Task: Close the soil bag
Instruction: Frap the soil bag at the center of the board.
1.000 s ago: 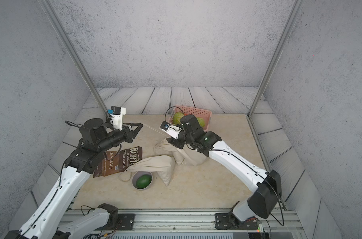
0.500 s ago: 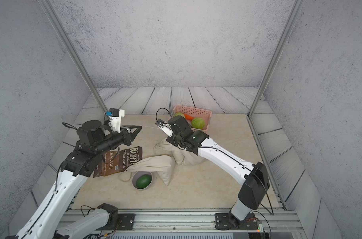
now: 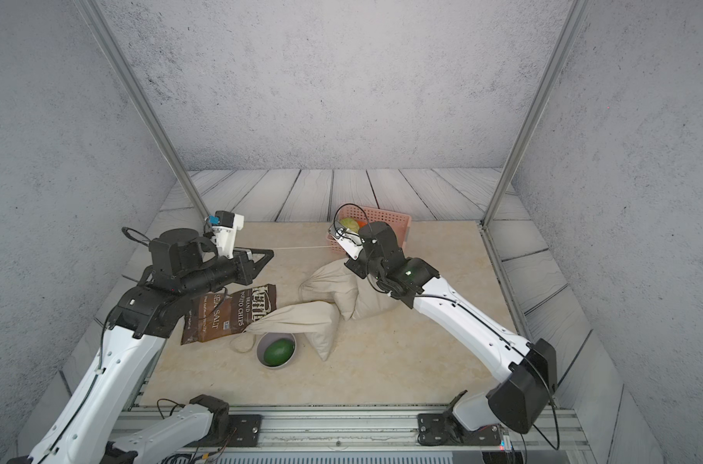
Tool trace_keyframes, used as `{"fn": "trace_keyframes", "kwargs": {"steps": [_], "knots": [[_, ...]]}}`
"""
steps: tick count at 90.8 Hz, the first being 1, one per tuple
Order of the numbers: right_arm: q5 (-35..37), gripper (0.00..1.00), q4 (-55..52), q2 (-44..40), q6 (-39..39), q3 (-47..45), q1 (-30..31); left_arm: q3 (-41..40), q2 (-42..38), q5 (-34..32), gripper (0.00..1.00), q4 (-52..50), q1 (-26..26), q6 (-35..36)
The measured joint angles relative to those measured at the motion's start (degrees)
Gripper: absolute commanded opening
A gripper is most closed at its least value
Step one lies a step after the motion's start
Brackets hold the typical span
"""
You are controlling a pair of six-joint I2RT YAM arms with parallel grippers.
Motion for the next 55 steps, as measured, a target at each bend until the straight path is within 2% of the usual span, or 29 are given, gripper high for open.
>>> {"fn": "trace_keyframes", "kwargs": {"steps": [19, 31, 41, 55], "knots": [[2.0, 0.26, 5.2, -2.0, 0.0, -7.8, -2.4, -1.3, -0.2, 0.0, 0.0, 1.6, 0.7, -0.4], [6.9, 0.16, 1.6, 2.3, 1.5, -11.8, -7.7, -4.2, -1.1, -3.1, 0.0, 0.9, 3.0, -0.9], [9.1, 0.08, -2.3, 3.1, 2.1, -11.2, -9.0, -4.5, -1.2, -5.0, 0.0, 0.2, 3.6, -1.0], [9.6, 0.07, -4.2, 1.0, 2.5, -8.1, -9.4, -4.0, -1.4, -5.8, 0.0, 0.9, 4.2, -0.9]]}}
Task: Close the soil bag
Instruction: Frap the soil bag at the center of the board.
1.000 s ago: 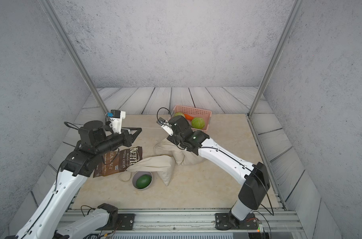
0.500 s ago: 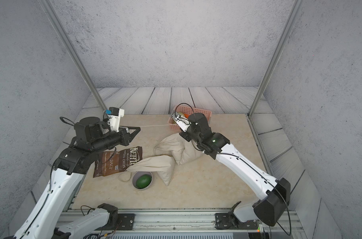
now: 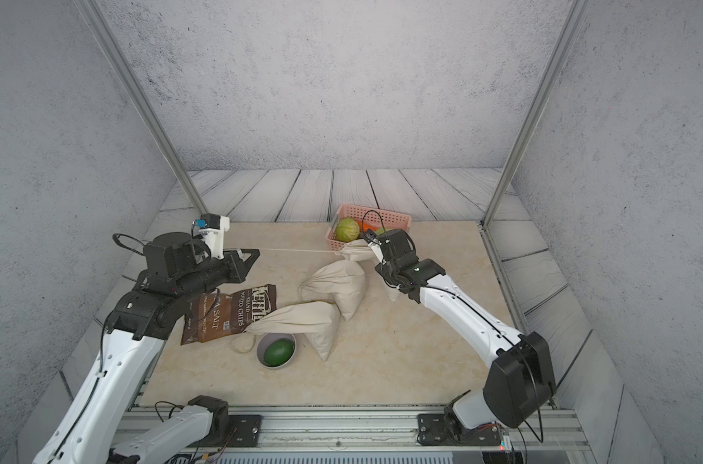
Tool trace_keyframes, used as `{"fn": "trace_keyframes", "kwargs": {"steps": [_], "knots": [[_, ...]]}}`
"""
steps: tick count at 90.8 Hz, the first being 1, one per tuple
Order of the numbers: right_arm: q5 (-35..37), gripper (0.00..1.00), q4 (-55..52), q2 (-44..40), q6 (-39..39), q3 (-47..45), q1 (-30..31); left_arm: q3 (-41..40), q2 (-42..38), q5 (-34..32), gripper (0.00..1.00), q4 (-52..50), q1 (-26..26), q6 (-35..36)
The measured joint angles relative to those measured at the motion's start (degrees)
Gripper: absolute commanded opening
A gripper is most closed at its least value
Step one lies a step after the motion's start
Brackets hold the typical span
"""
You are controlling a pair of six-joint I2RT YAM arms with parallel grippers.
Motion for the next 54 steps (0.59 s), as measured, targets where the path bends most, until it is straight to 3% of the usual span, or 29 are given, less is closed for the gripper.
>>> {"fn": "trace_keyframes", "kwargs": {"steps": [12, 27, 37, 54], "knots": [[-4.0, 0.17, -1.1, -1.6, 1.6, -0.3, -1.1, -0.3, 0.0, 1.8, 0.0, 2.4, 0.4, 0.0], [-13.2, 0.43, -1.8, -0.9, 4.9, -5.6, -1.1, -1.6, 0.6, 4.8, 0.0, 5.3, 0.9, -0.6], [-16.7, 0.54, -2.8, -0.3, 5.4, -7.3, 2.1, -1.7, 1.5, 5.7, 0.0, 5.9, 0.5, -0.9], [-19.5, 0.63, 1.3, -0.4, 3.7, -3.3, 10.8, -1.1, 1.7, 6.9, 0.0, 6.3, -0.1, -1.0]]}}
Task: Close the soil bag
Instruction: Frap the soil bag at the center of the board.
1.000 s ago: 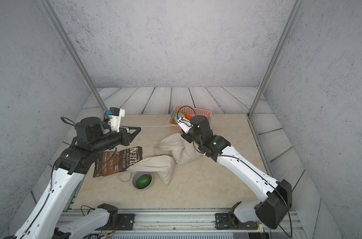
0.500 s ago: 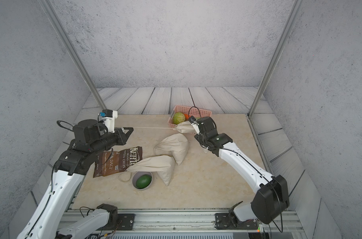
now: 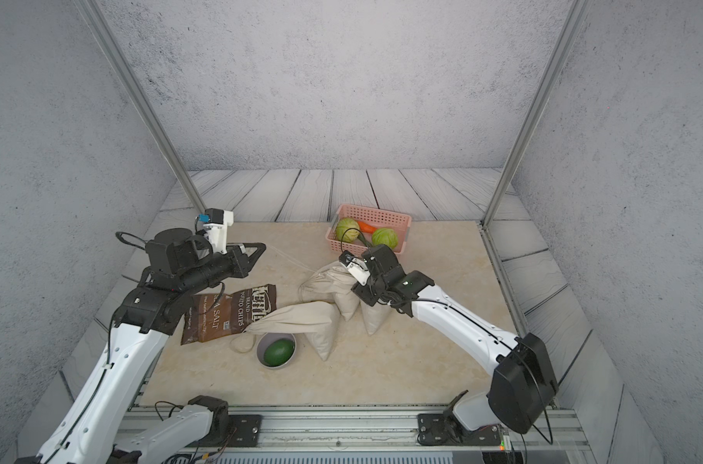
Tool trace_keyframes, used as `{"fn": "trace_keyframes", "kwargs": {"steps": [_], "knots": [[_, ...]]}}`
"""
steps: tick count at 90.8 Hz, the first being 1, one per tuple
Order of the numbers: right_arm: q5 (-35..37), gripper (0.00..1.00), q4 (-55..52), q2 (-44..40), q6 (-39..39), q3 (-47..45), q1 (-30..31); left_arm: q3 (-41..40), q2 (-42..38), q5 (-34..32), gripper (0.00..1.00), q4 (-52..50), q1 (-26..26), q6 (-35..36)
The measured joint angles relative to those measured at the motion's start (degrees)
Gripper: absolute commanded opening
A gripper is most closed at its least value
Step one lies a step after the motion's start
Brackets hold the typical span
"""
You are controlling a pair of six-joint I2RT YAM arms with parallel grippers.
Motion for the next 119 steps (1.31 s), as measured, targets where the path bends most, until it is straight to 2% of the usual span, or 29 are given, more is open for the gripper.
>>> {"fn": "trace_keyframes", "kwargs": {"steps": [18, 28, 46, 61, 71, 83, 101, 119], "knots": [[-1.4, 0.64, 5.3, 1.4, -0.9, 8.1, 6.9, 1.5, 0.0, 0.9, 0.0, 0.0, -0.1, 0.0], [-0.8, 0.61, 6.4, 4.5, -1.8, 13.1, 9.0, 1.6, -0.2, 1.2, 0.0, -0.1, -0.1, 0.0], [1.5, 0.4, 5.4, 10.4, -2.8, 17.6, 10.3, 2.0, -0.4, 1.6, 0.0, -0.2, -0.1, 0.0], [6.2, 0.12, 2.1, 13.0, -2.1, 19.1, 10.3, 2.2, -0.8, 1.7, 0.0, -0.4, -0.1, 0.0], [11.7, 0.05, -0.3, 13.2, -2.6, 19.4, 10.0, 2.5, -1.1, 0.3, 0.0, -1.9, -0.3, 0.3], [14.6, 0.03, 1.4, 11.9, -2.7, 17.4, 8.3, 2.6, -1.4, -0.8, 0.0, -6.1, -0.5, 0.8], [10.1, 0.07, 5.8, 5.2, -2.1, 10.0, 3.6, 2.6, -0.9, 2.0, 0.0, -10.4, -1.4, 1.3], [8.9, 0.11, 6.0, 0.4, -2.1, 7.6, 2.5, 4.2, -0.9, 4.9, 0.0, -9.9, -1.4, 0.9]]}}
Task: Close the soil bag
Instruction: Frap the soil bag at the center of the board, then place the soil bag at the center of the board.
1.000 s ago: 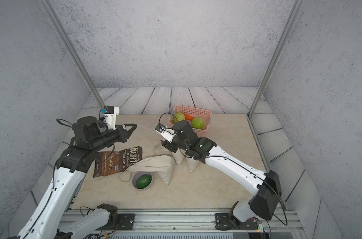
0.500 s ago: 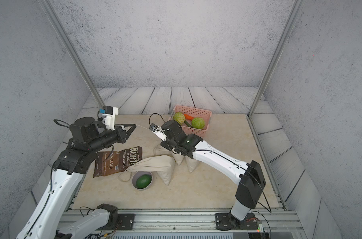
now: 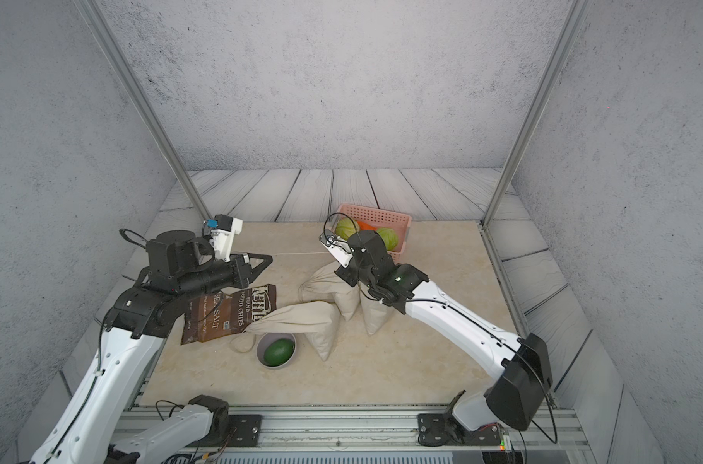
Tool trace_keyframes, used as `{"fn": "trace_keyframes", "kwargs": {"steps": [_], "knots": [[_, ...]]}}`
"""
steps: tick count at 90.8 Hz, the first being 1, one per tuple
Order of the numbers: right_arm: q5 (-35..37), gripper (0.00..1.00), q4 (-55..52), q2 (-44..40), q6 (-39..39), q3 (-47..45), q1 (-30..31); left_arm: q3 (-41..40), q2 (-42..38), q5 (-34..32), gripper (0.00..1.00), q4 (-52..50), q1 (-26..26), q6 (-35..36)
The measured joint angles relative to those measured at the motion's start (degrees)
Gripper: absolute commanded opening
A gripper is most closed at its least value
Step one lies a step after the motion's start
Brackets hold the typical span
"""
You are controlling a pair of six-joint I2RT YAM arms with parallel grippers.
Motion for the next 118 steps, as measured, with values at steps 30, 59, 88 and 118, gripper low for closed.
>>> {"fn": "trace_keyframes", "kwargs": {"steps": [30, 59, 88, 118], "knots": [[-4.5, 0.13, 2.0, 1.4, 3.9, -6.5, -3.5, -14.2, 0.5, -1.1, 0.0, 8.2, 0.8, -4.8], [-12.0, 0.18, -1.9, 3.3, 9.4, -9.7, -7.6, -24.0, 12.1, -2.6, 0.0, 20.6, 0.9, -9.5], [-14.0, 0.6, -4.9, -2.4, 11.0, -11.6, -14.2, -28.5, 17.0, -20.8, 0.22, 27.5, 2.7, -11.2], [-3.5, 0.82, 10.5, -12.7, 16.3, -26.1, -26.5, -36.2, 6.2, -41.7, 0.95, 35.6, 3.6, -7.2]]}}
